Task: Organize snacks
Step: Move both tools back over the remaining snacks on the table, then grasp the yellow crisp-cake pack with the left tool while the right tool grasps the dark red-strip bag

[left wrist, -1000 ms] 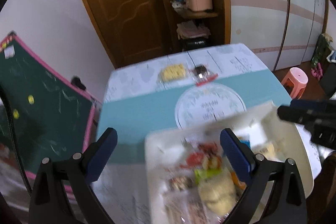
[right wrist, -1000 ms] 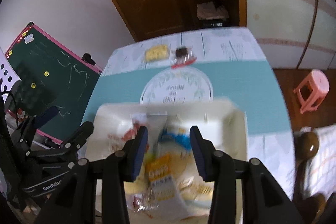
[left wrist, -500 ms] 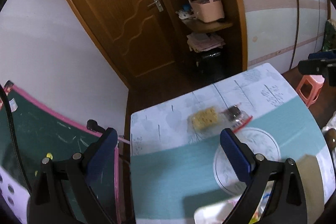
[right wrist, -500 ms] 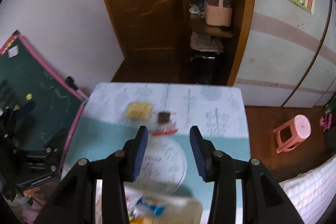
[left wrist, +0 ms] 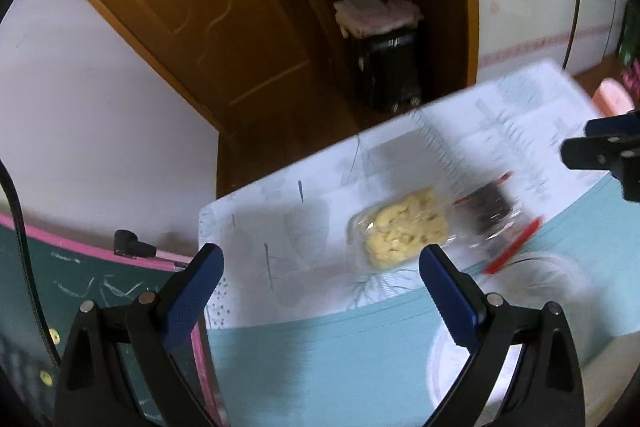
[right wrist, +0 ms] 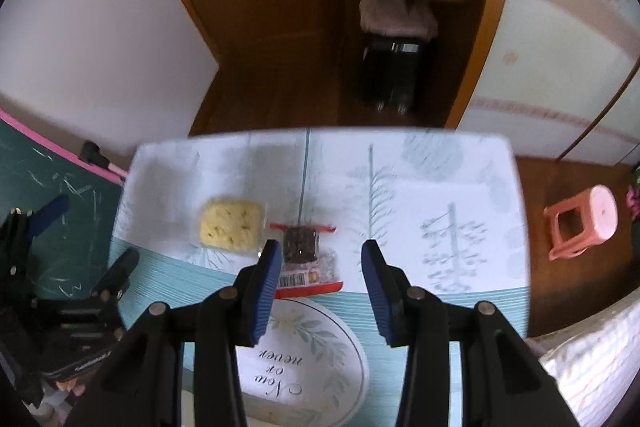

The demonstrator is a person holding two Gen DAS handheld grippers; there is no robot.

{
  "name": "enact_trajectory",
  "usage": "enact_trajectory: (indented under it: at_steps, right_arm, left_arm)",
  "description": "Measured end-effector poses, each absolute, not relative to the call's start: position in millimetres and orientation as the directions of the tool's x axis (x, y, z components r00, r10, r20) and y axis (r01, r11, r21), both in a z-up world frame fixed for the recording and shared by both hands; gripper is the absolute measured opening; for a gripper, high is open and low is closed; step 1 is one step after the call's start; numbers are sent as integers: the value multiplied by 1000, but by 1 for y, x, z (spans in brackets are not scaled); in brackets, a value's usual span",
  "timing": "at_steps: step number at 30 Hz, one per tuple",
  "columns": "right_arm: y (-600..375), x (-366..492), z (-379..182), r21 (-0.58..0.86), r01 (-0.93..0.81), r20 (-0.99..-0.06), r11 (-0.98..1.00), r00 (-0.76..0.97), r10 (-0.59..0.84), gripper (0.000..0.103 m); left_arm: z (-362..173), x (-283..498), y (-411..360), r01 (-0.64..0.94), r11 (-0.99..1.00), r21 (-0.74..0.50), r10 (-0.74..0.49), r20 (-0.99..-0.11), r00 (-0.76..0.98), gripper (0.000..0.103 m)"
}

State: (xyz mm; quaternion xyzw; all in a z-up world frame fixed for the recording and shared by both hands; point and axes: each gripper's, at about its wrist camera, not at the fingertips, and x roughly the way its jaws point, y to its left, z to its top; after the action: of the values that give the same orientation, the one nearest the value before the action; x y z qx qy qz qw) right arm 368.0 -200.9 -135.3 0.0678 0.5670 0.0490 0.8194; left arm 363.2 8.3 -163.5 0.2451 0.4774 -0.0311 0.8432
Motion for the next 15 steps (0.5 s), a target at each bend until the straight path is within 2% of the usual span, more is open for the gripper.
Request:
enact_trajectory:
  at_steps: [3, 7, 15]
  right_arm:
    - [-195, 379, -174, 192, 14, -940, 981, 291, 180, 42]
    - [-187, 391, -210, 217, 29, -950, 976, 235, 205, 42]
    - [-162, 405, -237, 228, 5, -953, 974, 207, 222, 42]
  left_arm:
    - [-193, 376, 14, 293, 871, 394, 213, -840, 498, 98]
    - [-205, 383, 22, 305, 876, 375, 204, -859, 470, 98]
    - [-216, 390, 26, 336, 860, 383, 206, -864, 459, 98]
